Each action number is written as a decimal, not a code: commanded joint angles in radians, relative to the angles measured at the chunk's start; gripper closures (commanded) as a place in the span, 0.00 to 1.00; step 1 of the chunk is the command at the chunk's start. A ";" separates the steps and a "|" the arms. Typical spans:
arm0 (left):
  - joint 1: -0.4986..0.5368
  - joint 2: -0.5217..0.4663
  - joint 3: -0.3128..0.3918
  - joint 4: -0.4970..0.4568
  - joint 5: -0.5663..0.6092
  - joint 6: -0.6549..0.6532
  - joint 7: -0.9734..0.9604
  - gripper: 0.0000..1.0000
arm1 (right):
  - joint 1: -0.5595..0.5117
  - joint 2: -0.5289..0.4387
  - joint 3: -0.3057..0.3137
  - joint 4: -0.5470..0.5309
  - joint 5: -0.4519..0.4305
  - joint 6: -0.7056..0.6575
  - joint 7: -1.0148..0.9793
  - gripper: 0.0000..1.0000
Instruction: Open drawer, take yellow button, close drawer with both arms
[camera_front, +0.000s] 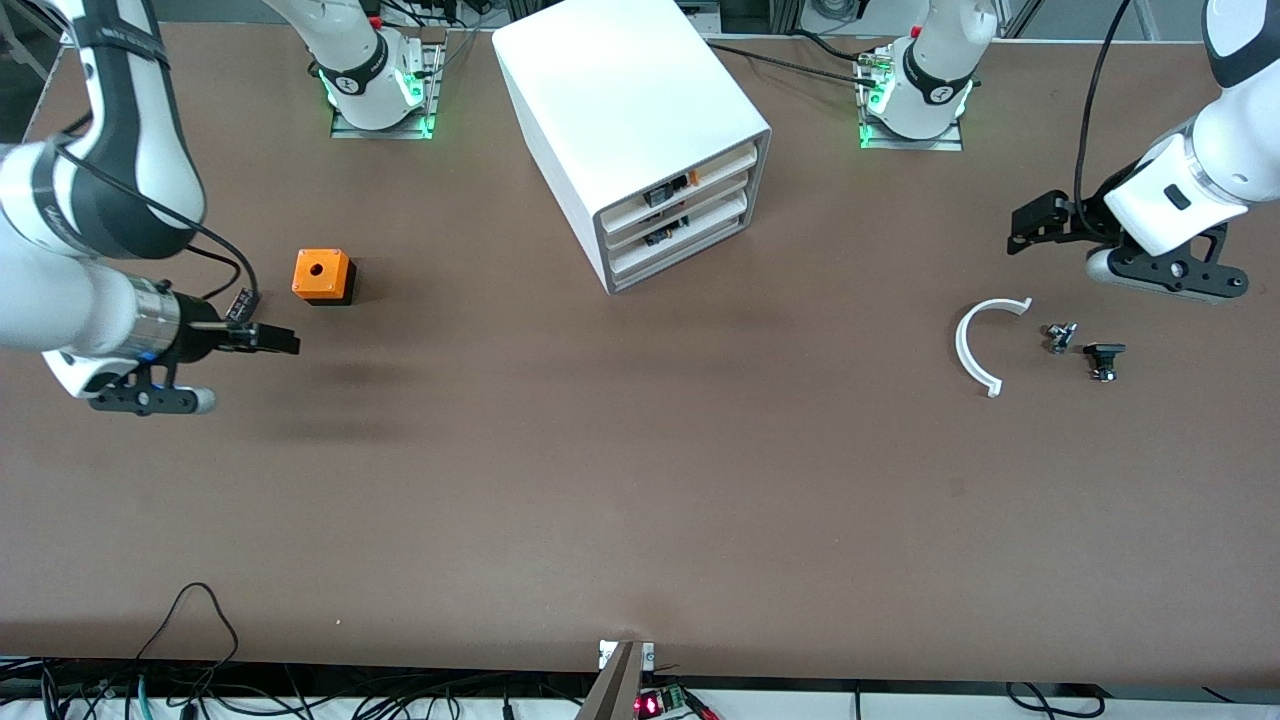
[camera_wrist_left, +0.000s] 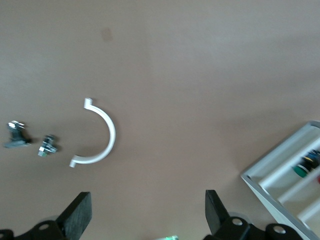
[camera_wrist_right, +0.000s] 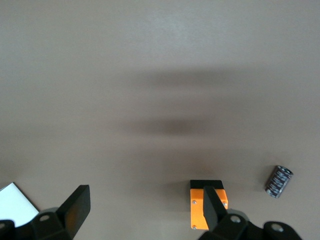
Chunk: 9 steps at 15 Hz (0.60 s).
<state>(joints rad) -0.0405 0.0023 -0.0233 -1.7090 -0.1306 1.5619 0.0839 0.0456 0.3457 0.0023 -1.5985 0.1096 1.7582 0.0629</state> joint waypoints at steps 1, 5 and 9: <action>-0.004 0.034 0.002 0.034 -0.070 -0.098 0.005 0.00 | 0.045 0.001 0.002 -0.008 -0.018 0.020 0.099 0.00; -0.016 0.042 0.002 0.032 -0.155 -0.158 0.063 0.00 | 0.103 0.003 0.005 -0.005 -0.025 0.014 0.242 0.00; -0.009 0.114 0.002 0.012 -0.315 -0.204 0.274 0.00 | 0.177 0.001 0.007 0.003 -0.024 0.023 0.464 0.00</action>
<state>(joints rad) -0.0536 0.0573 -0.0265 -1.7109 -0.3672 1.3843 0.2415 0.1869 0.3574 0.0096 -1.5958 0.1005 1.7716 0.4223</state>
